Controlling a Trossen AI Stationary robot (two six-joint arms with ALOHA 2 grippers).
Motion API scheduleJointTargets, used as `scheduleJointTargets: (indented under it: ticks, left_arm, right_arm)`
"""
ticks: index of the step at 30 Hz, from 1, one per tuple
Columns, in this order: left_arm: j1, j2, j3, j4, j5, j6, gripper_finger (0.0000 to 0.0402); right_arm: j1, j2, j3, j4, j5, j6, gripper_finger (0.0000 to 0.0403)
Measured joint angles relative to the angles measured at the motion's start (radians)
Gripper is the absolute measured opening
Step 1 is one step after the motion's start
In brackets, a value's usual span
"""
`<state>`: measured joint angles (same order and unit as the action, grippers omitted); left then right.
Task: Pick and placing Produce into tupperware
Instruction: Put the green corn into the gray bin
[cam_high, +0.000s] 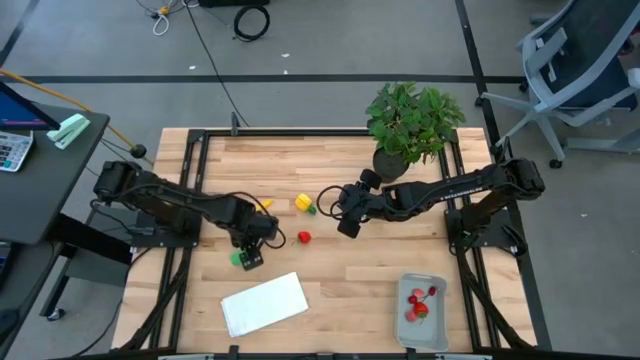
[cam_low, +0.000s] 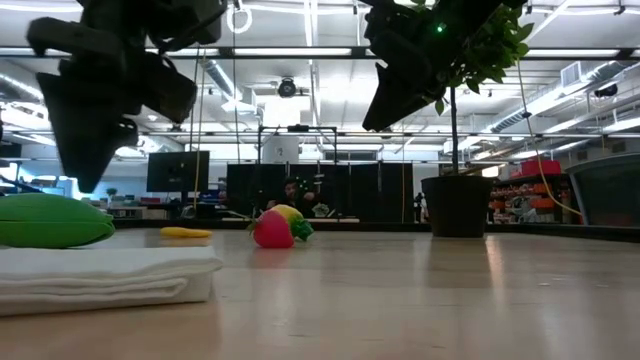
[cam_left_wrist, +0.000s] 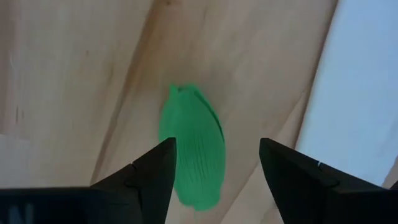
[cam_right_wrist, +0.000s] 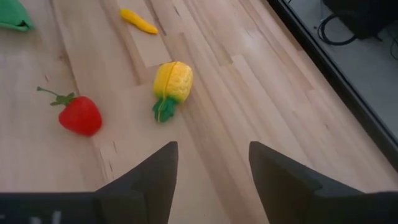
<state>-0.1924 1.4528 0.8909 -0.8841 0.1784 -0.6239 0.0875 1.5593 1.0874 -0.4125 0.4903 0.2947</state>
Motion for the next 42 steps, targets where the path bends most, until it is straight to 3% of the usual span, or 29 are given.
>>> scheduleJointTargets:
  ticks: [10, 34, 42]
  left_arm:
    - [-0.054, 0.000, 0.000, -0.085, -0.055, -0.046, 0.0239]
    - [-0.117, 0.003, 0.000, -0.069, -0.138, -0.106, 0.0268]
    - [-0.136, 0.071, 0.000, -0.063, -0.142, -0.125, 0.0268]
  right_arm:
    - [0.000, 0.000, 0.000, -0.001, -0.010, 0.025, 0.0205]
    - [0.000, 0.000, 0.000, -0.002, -0.021, 0.026, 0.0201]
    - [0.000, 0.000, 0.000, -0.002, -0.021, 0.026, 0.0201]
